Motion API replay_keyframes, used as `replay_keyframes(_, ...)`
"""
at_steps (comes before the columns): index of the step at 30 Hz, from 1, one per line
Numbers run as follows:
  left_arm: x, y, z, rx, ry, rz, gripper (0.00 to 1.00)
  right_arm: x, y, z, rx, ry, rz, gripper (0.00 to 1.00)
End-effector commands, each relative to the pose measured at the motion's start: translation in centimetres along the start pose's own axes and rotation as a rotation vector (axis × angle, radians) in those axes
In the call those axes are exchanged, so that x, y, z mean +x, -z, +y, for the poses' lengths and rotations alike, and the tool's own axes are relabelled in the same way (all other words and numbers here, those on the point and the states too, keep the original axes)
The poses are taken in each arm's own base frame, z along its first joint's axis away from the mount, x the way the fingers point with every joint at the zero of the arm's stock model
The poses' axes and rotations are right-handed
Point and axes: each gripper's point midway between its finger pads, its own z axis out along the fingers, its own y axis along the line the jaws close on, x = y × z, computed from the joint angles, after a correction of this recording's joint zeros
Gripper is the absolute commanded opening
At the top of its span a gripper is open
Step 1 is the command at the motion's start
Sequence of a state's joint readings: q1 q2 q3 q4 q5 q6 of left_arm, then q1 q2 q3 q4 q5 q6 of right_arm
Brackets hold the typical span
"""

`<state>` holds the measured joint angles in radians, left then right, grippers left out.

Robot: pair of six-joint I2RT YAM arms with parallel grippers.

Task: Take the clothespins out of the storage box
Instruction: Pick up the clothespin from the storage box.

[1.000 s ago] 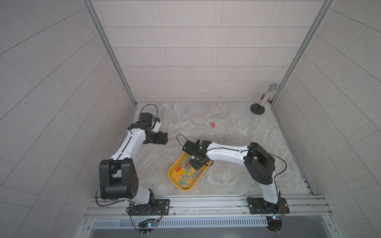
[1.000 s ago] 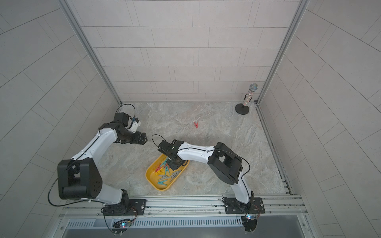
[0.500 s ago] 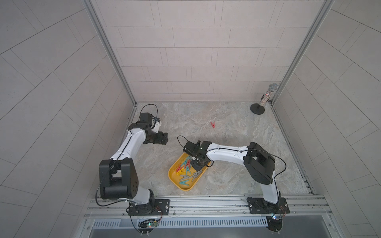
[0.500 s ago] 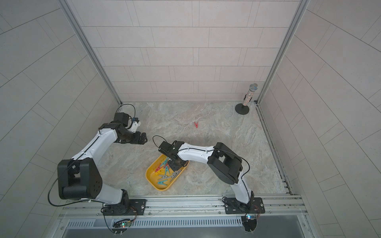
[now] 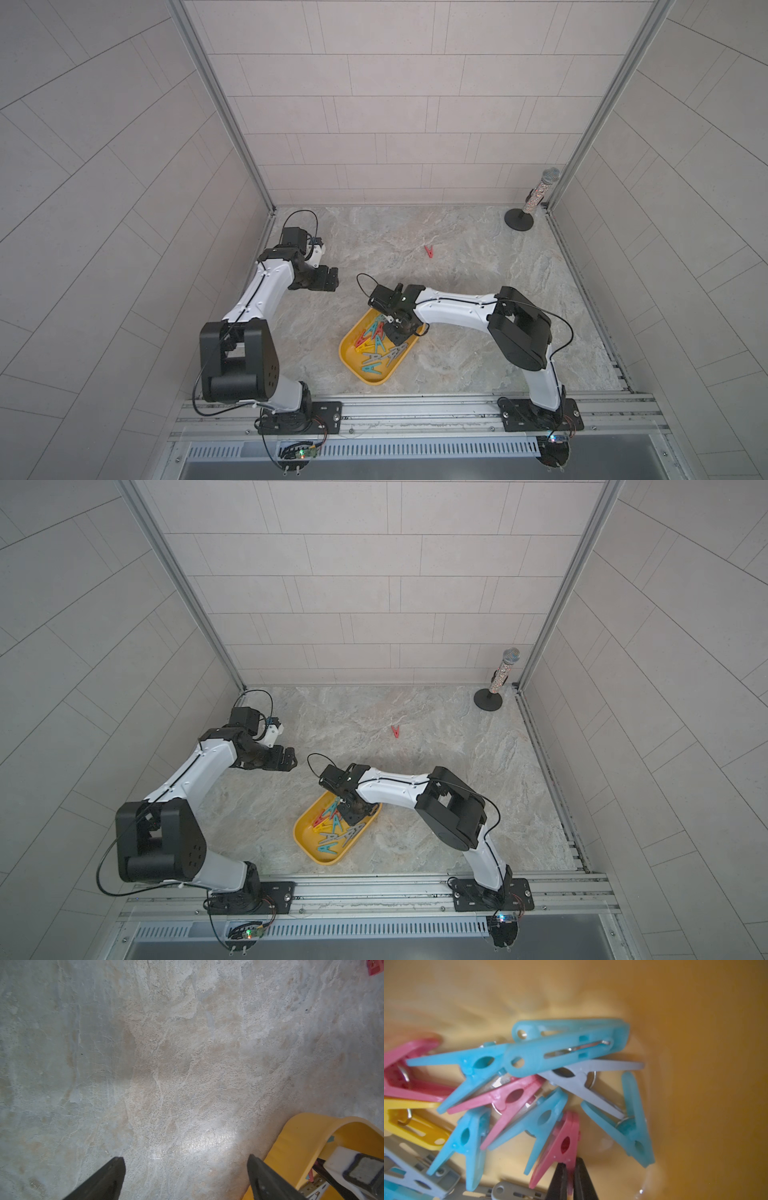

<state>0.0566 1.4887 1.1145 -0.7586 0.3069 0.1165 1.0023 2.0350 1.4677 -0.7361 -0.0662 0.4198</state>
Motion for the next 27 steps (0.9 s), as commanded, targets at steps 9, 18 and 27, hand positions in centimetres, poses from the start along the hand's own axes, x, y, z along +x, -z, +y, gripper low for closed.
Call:
replay_keyframes(9,-0.3,0.3,0.3,-0.008,-0.004,-0.006,1.0,-1.4,6.0,-1.0,0.021,-0.009,-0.126,0.0)
replay_keyframes(18,-0.3,0.3,-0.1,0.01,-0.006,-0.003,1.0,-3.4,12.6,-4.3,-0.064,-0.156,-0.277,0.0)
replay_keyframes(27,-0.2,0.5,-0.4,0.025,-0.012,-0.004,1.0,-4.3,11.0,-17.4,-0.096,-0.465,-0.258,0.0)
